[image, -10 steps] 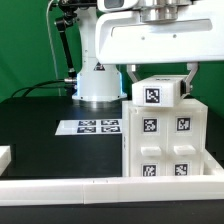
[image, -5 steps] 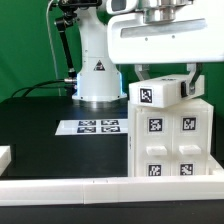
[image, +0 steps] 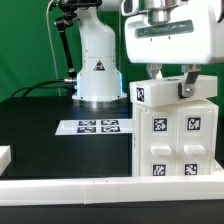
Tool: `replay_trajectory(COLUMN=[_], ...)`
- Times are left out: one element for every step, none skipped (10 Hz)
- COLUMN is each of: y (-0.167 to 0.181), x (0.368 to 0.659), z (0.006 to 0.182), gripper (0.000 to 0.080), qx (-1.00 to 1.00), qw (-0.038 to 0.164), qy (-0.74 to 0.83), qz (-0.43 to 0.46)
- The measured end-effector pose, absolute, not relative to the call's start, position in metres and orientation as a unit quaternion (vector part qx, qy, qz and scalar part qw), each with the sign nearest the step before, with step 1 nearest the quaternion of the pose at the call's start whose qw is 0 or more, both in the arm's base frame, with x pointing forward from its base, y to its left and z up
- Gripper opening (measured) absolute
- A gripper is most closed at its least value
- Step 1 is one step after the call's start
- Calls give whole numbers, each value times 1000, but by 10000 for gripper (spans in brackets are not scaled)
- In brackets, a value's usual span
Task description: Assemble cabinet
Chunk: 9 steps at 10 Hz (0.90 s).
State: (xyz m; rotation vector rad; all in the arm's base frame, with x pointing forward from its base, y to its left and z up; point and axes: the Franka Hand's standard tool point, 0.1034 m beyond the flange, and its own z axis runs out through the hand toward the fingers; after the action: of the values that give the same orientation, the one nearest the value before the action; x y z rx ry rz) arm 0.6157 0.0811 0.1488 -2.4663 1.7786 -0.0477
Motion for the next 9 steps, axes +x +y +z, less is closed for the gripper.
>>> replay_trajectory(y=[81, 82, 82, 83, 83, 84, 83, 83, 81], x=[616, 616, 616, 616, 616, 616, 617, 618, 617], z=[149, 149, 149, 149, 149, 150, 150, 149, 148], gripper=[544, 544, 544, 544, 544, 544, 544, 544, 544], qx=[-777, -751, -726, -694, -668, -632, -609, -592, -588], qw=[52, 55, 57, 60, 63, 69, 72, 76, 76], qy=[628, 657, 686, 717, 742, 772, 790, 802, 805], qz=[-12, -8, -4, 1, 7, 15, 20, 22, 24])
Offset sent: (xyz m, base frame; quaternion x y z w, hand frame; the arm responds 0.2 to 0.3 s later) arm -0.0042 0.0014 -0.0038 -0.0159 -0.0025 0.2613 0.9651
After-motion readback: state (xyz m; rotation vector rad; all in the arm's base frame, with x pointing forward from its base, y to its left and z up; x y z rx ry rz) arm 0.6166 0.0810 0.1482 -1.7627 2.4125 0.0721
